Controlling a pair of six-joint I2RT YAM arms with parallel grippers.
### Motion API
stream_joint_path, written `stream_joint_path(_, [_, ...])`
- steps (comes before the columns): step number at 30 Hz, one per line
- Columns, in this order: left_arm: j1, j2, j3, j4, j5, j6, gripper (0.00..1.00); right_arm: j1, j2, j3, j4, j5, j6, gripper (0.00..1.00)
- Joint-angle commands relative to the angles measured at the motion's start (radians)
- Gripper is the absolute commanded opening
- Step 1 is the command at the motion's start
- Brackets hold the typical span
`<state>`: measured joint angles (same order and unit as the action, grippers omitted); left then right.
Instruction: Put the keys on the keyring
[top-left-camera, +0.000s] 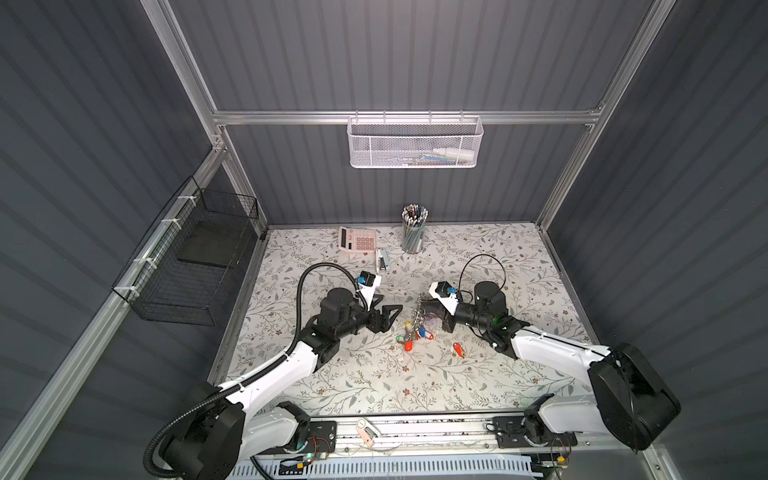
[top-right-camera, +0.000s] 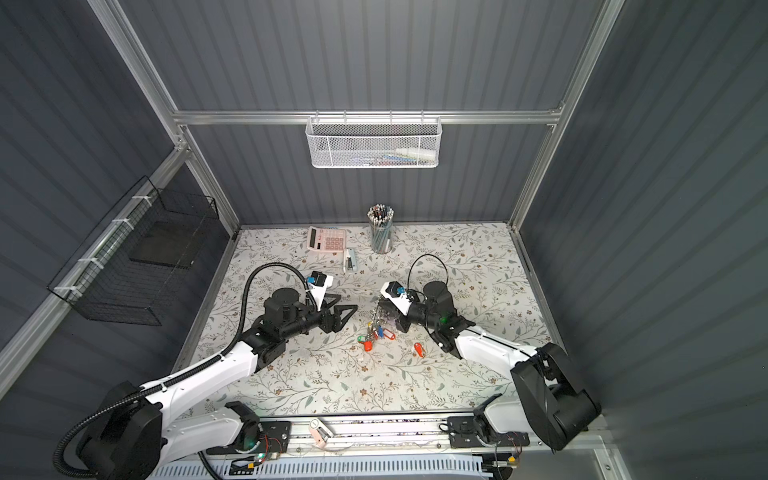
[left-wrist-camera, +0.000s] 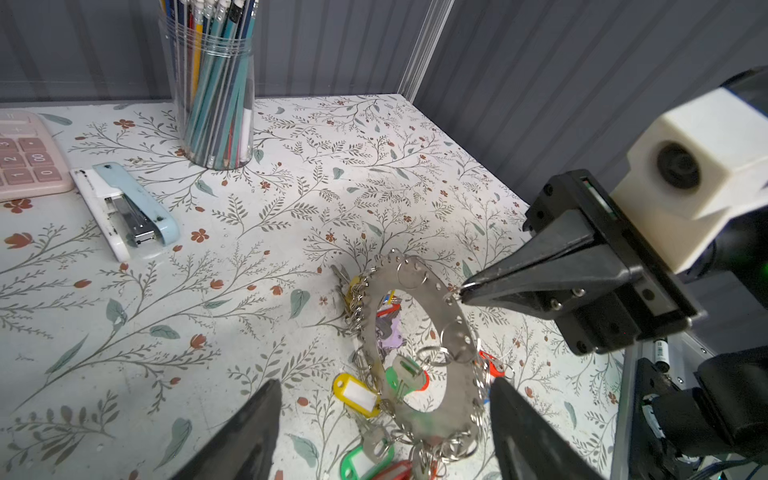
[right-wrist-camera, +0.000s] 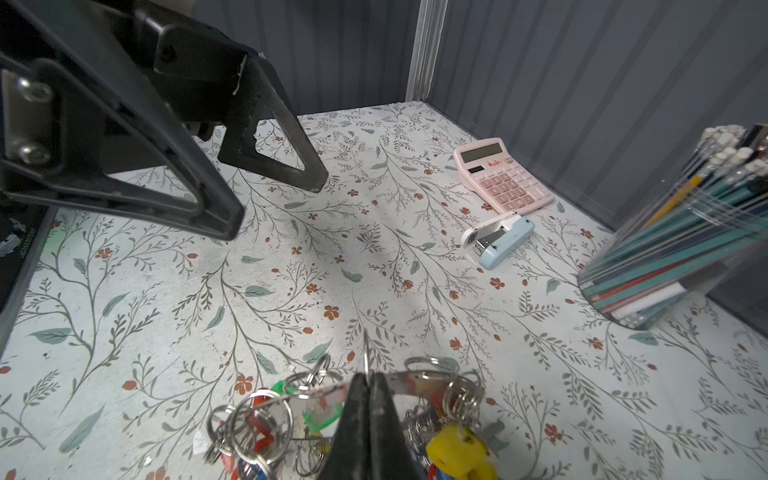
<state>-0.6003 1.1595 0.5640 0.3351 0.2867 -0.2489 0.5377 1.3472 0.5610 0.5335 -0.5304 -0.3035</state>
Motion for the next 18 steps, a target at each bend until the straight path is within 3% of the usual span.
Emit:
stream_joint_path(1, [0.005,-0.034,-0.021,0.038,-0.02,0.023,0.79,0.006,-0.018,-0.006,0.081,0.001,-0.031,0.0])
stream_joint_path(18, [0.005,-0.051,-0.06,0.087,-0.063,-0.006,0.81,0.003,-0.007,-0.015,0.12,0.023,-0.015,0.0])
